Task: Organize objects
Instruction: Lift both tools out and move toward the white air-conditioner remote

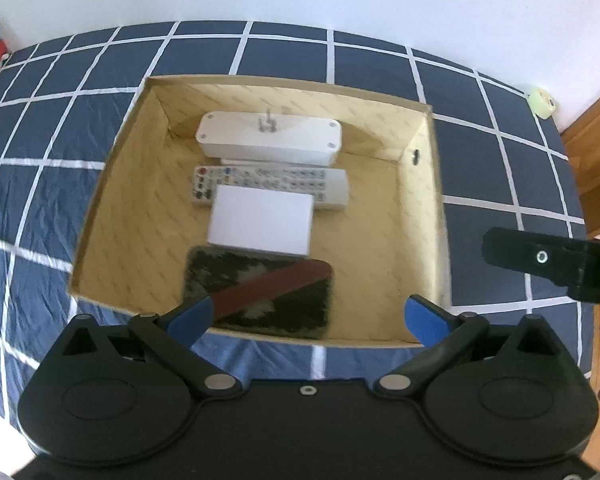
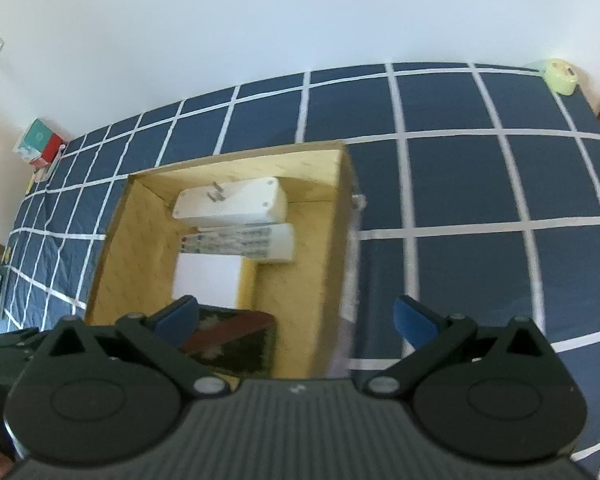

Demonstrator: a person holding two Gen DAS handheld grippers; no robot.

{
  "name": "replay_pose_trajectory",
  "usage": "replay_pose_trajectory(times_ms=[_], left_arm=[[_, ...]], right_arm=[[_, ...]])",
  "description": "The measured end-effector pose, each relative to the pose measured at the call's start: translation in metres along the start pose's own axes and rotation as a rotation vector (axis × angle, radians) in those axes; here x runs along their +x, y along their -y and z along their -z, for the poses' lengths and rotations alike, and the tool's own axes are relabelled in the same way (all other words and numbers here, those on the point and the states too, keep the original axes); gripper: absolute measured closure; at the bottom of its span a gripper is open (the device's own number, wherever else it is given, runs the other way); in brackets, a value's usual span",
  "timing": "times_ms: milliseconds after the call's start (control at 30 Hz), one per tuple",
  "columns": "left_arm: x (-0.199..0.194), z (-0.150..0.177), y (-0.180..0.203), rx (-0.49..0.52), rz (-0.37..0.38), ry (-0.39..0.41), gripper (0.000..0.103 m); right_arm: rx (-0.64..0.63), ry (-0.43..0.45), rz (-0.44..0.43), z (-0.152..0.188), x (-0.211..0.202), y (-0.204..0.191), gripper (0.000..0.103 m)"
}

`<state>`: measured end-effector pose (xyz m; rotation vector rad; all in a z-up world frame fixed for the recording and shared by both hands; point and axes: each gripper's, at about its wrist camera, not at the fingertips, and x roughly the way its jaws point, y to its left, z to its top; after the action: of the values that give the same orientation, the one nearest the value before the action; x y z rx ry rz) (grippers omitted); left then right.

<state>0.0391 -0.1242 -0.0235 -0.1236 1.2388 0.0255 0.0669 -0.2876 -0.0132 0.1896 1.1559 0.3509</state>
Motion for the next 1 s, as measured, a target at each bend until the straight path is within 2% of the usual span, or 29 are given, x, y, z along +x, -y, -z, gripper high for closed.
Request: replay_pose_trajectory(times_ms=[433, 700, 1000], left_arm=[[-0.007, 0.044, 0.075, -0.084, -0.079, 0.018, 0.0], [-0.014, 0.071, 0.097, -0.111, -0.133, 0.023, 0.0], [-0.029, 0.111, 0.113, -0.108, -0.143, 0.033, 0.0]], right_arm=[[-0.114, -0.046, -0.032, 0.018, -0.036, 0.073, 0.0], [-0.177, -0.084, -0.034, 0.033, -0.054, 0.093, 0.0], [-0.167, -0.075, -0.028, 0.068, -0.078, 0.106, 0.0]])
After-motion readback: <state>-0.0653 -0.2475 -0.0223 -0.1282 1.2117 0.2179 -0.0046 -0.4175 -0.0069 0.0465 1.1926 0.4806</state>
